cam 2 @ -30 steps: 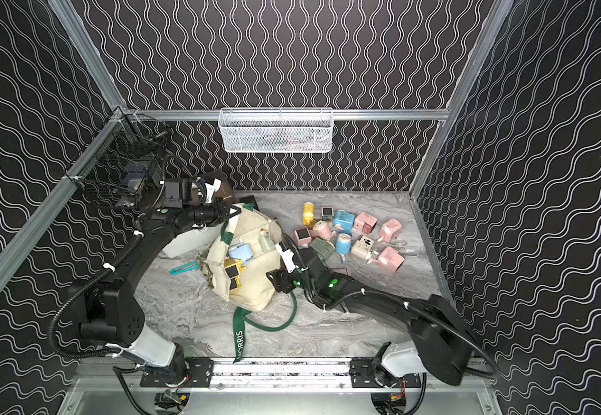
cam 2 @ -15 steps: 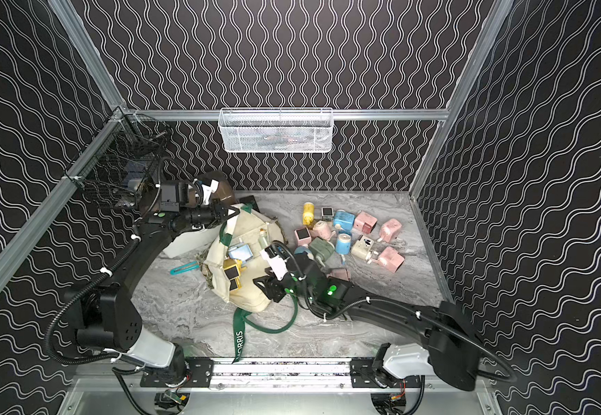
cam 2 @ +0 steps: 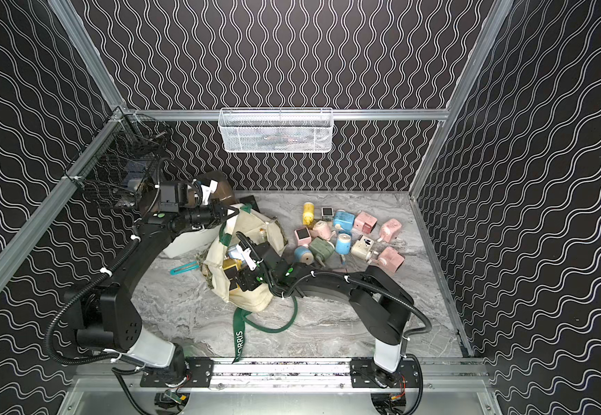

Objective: Take out the pencil sharpeners from the tote bags
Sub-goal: Pick up the pencil sharpener from the canvas bag.

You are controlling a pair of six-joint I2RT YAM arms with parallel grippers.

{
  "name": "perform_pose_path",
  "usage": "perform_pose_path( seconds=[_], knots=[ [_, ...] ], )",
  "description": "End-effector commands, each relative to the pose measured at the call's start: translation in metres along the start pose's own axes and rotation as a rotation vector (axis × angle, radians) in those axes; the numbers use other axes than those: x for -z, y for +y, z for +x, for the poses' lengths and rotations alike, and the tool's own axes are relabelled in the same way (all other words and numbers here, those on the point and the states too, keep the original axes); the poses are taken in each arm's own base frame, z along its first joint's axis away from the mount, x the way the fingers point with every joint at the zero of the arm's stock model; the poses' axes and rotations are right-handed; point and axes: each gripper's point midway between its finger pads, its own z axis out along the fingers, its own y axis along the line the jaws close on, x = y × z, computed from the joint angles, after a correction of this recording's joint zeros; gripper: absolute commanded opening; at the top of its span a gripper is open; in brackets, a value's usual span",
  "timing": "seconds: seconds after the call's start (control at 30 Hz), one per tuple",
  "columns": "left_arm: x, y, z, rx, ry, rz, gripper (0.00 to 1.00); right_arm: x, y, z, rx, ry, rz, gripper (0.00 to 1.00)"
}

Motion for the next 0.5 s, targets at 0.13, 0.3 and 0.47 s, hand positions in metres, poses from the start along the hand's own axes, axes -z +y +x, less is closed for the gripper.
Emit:
perform_pose_path(
  seconds=[0.13,0.3,0.47],
  knots=[
    [0.01,-0.007,-0.016,-0.035,-0.053,0.041,0.0,-0.022,0.011,-0.009,-0.008,-0.031,-0.069,0.87],
    [0.011,-0.008,-0.016,-0.033,-0.054,0.041,0.0,-0.031,0.02,-0.01,0.003,-0.041,-0.118,0.92],
    [0.011,-0.007,-0.016,-0.03,-0.054,0.041,0.0,-0.04,0.028,-0.009,0.018,-0.032,-0.158,0.93]
  ],
)
